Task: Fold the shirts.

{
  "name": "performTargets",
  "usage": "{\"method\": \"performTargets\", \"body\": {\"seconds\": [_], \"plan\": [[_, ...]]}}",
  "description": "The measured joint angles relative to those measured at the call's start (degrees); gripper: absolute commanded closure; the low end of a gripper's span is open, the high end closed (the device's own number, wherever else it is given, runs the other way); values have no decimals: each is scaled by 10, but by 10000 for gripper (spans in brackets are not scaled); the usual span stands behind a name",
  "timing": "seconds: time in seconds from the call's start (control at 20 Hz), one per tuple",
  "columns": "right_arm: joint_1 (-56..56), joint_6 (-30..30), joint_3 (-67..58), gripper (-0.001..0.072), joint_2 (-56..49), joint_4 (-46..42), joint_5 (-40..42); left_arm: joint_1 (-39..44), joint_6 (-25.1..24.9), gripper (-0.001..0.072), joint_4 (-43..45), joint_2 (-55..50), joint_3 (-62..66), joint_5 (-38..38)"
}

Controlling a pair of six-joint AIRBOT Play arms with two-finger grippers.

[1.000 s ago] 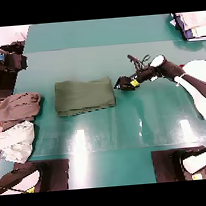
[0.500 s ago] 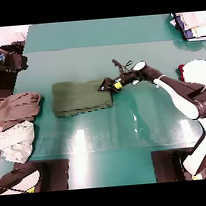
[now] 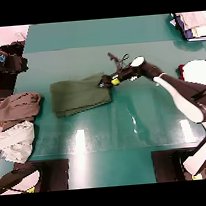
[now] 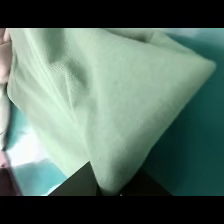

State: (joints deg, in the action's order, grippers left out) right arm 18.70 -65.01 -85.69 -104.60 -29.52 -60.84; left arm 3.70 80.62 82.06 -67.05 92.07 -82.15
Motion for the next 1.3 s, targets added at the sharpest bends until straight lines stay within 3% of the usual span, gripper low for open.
{"method": "performTargets", "body": {"seconds": [0.4,0.7,1.3], "plan": [[-304,0,104,690,195,-108,-16,0,12,679,-12,0,0,3],[-529,-4,83,690,236,-123,3,0,29,679,-56,0,0,7],[-627,-56,-132,690,187,-122,0,0,49,679,-78,0,0,5]]}}
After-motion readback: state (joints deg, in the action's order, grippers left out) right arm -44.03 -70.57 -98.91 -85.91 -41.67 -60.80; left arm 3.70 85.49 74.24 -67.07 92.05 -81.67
